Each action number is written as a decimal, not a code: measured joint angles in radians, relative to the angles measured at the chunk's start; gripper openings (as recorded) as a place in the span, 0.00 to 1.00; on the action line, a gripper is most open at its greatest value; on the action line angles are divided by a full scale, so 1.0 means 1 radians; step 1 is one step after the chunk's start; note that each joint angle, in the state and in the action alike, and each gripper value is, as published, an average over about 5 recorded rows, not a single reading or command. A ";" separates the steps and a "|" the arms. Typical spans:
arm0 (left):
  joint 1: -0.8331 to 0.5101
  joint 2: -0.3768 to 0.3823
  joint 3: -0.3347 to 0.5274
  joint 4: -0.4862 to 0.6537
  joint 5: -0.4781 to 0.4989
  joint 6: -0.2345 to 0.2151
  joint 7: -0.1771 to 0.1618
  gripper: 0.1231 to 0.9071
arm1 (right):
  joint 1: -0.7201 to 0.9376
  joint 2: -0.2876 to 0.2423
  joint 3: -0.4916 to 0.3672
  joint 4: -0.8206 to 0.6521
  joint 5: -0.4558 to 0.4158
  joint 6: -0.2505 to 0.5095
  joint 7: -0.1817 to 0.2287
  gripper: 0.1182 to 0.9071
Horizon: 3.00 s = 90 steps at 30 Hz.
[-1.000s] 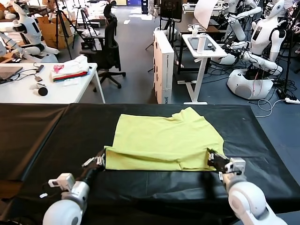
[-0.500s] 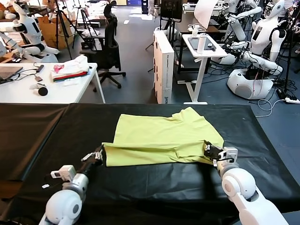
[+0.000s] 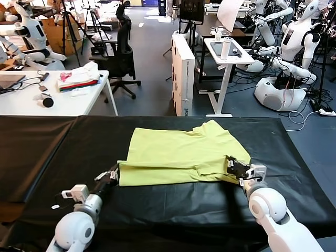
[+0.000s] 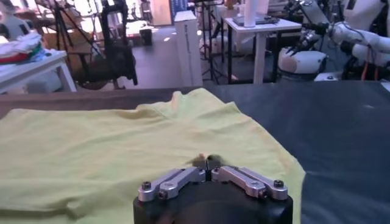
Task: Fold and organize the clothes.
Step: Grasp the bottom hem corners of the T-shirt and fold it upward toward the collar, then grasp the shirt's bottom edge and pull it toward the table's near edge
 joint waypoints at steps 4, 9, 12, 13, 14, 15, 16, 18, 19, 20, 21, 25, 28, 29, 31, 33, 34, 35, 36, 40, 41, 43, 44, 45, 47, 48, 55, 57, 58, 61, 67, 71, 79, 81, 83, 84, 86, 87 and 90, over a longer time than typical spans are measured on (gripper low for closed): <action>0.010 -0.008 -0.004 -0.008 0.009 0.004 -0.018 0.86 | -0.067 -0.047 0.045 0.049 0.016 -0.005 -0.011 1.00; 0.068 -0.026 -0.014 -0.064 0.026 0.011 -0.031 0.99 | -0.164 -0.105 0.113 0.092 0.025 -0.013 -0.024 1.00; 0.117 -0.043 -0.013 -0.105 0.037 0.018 -0.033 1.00 | -0.214 -0.124 0.142 0.098 0.022 -0.014 -0.037 1.00; 0.131 -0.049 -0.011 -0.115 0.041 0.021 -0.033 1.00 | -0.227 -0.127 0.148 0.098 0.021 -0.014 -0.042 1.00; 0.143 -0.055 -0.009 -0.123 0.046 0.025 -0.034 1.00 | -0.239 -0.129 0.152 0.097 0.019 -0.014 -0.047 1.00; 0.154 -0.061 -0.007 -0.129 0.050 0.028 -0.035 1.00 | -0.248 -0.131 0.156 0.095 0.017 -0.014 -0.051 1.00; 0.162 -0.067 -0.005 -0.133 0.054 0.031 -0.035 1.00 | -0.254 -0.131 0.158 0.092 0.016 -0.014 -0.054 1.00; 0.175 -0.078 -0.001 -0.139 0.058 0.036 -0.036 1.00 | -0.260 -0.132 0.160 0.087 0.015 -0.014 -0.059 1.00; 0.179 -0.082 0.001 -0.140 0.059 0.037 -0.036 1.00 | -0.262 -0.133 0.160 0.084 0.014 -0.015 -0.061 1.00; 0.183 -0.086 0.002 -0.141 0.060 0.039 -0.036 1.00 | -0.264 -0.133 0.160 0.082 0.014 -0.016 -0.063 1.00; 0.185 -0.089 0.004 -0.141 0.061 0.040 -0.036 1.00 | -0.266 -0.134 0.160 0.081 0.014 -0.016 -0.065 1.00; 0.187 -0.099 0.005 -0.134 0.062 0.040 -0.035 1.00 | -0.277 -0.136 0.160 0.077 0.014 -0.020 -0.069 1.00; 0.183 -0.103 0.005 -0.121 0.062 0.040 -0.036 1.00 | -0.283 -0.137 0.160 0.072 0.014 -0.021 -0.069 0.99; 0.181 -0.104 0.005 -0.115 0.062 0.040 -0.037 1.00 | -0.286 -0.137 0.161 0.072 0.014 -0.021 -0.069 0.97; 0.178 -0.105 0.006 -0.105 0.062 0.039 -0.038 1.00 | -0.292 -0.137 0.162 0.071 0.014 -0.021 -0.069 0.91; 0.176 -0.107 0.009 -0.098 0.062 0.038 -0.038 1.00 | -0.300 -0.136 0.164 0.071 0.013 -0.021 -0.069 0.83; 0.176 -0.108 0.011 -0.096 0.062 0.038 -0.038 1.00 | -0.303 -0.135 0.165 0.071 0.012 -0.021 -0.069 0.80; 0.176 -0.109 0.013 -0.095 0.063 0.038 -0.038 1.00 | -0.306 -0.135 0.166 0.071 0.011 -0.021 -0.069 0.78; 0.176 -0.111 0.015 -0.093 0.063 0.037 -0.038 1.00 | -0.308 -0.134 0.167 0.071 0.010 -0.020 -0.069 0.74; 0.177 -0.115 0.018 -0.089 0.067 0.034 -0.038 0.98 | -0.312 -0.134 0.168 0.070 0.010 -0.019 -0.068 0.57; 0.177 -0.115 0.019 -0.088 0.067 0.034 -0.038 0.96 | -0.311 -0.134 0.168 0.069 0.010 -0.019 -0.068 0.50; 0.177 -0.116 0.019 -0.087 0.069 0.032 -0.038 0.90 | -0.309 -0.134 0.167 0.067 0.010 -0.018 -0.067 0.34; 0.178 -0.116 0.020 -0.088 0.069 0.033 -0.037 0.87 | -0.308 -0.134 0.165 0.066 0.010 -0.018 -0.066 0.27; 0.178 -0.116 0.020 -0.088 0.069 0.033 -0.036 0.82 | -0.306 -0.134 0.164 0.066 0.010 -0.018 -0.065 0.18; 0.180 -0.116 0.020 -0.090 0.068 0.034 -0.033 0.73 | -0.305 -0.134 0.163 0.065 0.010 -0.018 -0.063 0.08; 0.181 -0.116 0.021 -0.091 0.068 0.034 -0.031 0.65 | -0.305 -0.135 0.162 0.066 0.011 -0.018 -0.061 0.04; 0.197 -0.110 0.018 -0.106 0.085 0.031 -0.016 0.12 | -0.325 -0.155 0.178 0.092 0.058 -0.038 -0.017 0.03; 0.203 -0.104 0.014 -0.111 0.090 0.030 -0.017 0.04 | -0.334 -0.164 0.188 0.103 0.079 -0.058 0.002 0.03; 0.207 -0.099 0.010 -0.114 0.091 0.029 -0.018 0.03 | -0.340 -0.168 0.193 0.109 0.092 -0.069 0.013 0.03; 0.218 -0.085 -0.001 -0.123 0.096 0.028 -0.020 0.03 | -0.364 -0.183 0.215 0.131 0.136 -0.106 0.045 0.03; 0.260 -0.040 -0.034 -0.155 0.098 0.027 -0.030 0.03 | -0.437 -0.206 0.275 0.196 0.232 -0.164 0.090 0.03; 0.314 -0.010 -0.059 -0.193 0.103 0.027 -0.038 0.03 | -0.495 -0.200 0.312 0.251 0.254 -0.179 0.097 0.03; 0.443 0.014 -0.098 -0.273 0.113 0.023 -0.039 0.03 | -0.562 -0.186 0.331 0.304 0.248 -0.188 0.095 0.03; 0.468 0.018 -0.106 -0.287 0.117 0.019 -0.038 0.03 | -0.568 -0.190 0.332 0.312 0.250 -0.199 0.090 0.03; 0.488 0.020 -0.114 -0.296 0.119 0.015 -0.037 0.03 | -0.575 -0.196 0.336 0.321 0.252 -0.212 0.078 0.10; 0.496 0.019 -0.118 -0.299 0.119 0.013 -0.037 0.03 | -0.579 -0.200 0.339 0.326 0.252 -0.217 0.071 0.14; 0.511 0.017 -0.125 -0.303 0.119 0.011 -0.041 0.03 | -0.587 -0.208 0.348 0.336 0.256 -0.225 0.057 0.30; 0.517 0.015 -0.128 -0.306 0.119 0.011 -0.044 0.03 | -0.591 -0.212 0.353 0.341 0.259 -0.227 0.053 0.37; 0.534 0.011 -0.137 -0.319 0.119 0.017 -0.056 0.03 | -0.602 -0.226 0.371 0.359 0.279 -0.231 0.044 0.61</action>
